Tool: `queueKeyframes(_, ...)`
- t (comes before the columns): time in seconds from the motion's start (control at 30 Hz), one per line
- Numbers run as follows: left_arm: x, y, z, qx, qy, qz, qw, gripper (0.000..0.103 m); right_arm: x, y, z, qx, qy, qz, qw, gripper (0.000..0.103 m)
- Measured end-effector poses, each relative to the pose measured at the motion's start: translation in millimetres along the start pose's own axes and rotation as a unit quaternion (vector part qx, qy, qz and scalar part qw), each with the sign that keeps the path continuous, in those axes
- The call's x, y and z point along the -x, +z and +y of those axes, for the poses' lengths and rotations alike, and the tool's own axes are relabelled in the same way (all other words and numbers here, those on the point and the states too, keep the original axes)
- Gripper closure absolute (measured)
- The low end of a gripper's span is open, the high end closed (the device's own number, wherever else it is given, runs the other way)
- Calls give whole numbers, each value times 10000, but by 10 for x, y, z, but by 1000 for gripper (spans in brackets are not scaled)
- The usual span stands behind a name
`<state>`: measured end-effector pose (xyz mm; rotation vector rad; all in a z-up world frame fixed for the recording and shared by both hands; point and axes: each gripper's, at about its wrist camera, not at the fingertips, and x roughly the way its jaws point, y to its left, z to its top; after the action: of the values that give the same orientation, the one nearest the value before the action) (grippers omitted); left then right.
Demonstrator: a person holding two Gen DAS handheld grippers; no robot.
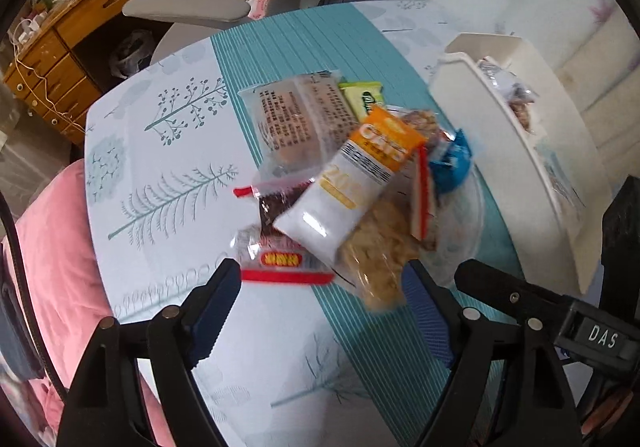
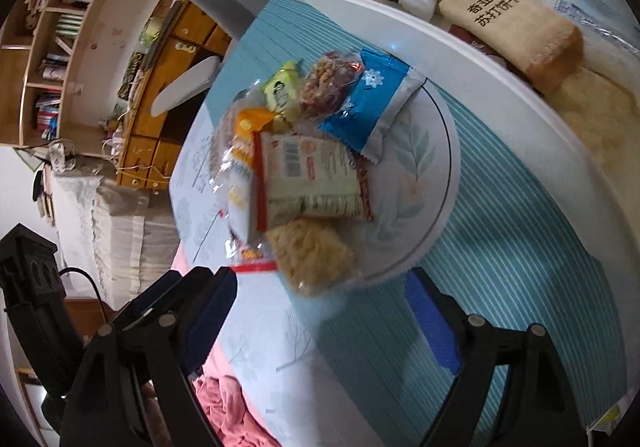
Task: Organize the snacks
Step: 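Grasp the white OATS bar with left tool while right tool grasps the white barcode bag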
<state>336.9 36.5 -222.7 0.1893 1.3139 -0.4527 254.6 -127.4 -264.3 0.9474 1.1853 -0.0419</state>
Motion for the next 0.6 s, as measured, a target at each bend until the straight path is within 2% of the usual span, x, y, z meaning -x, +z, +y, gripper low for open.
queueKeyframes(0.23,-352,222,142,73,-35,174,9998,18,-301,152,-64,-134,-24,82,9999,16)
queueKeyframes(0.6,-631,383,174,103,-95,302,9994,19,-364,291,-26,145,-111,-92,9998,15)
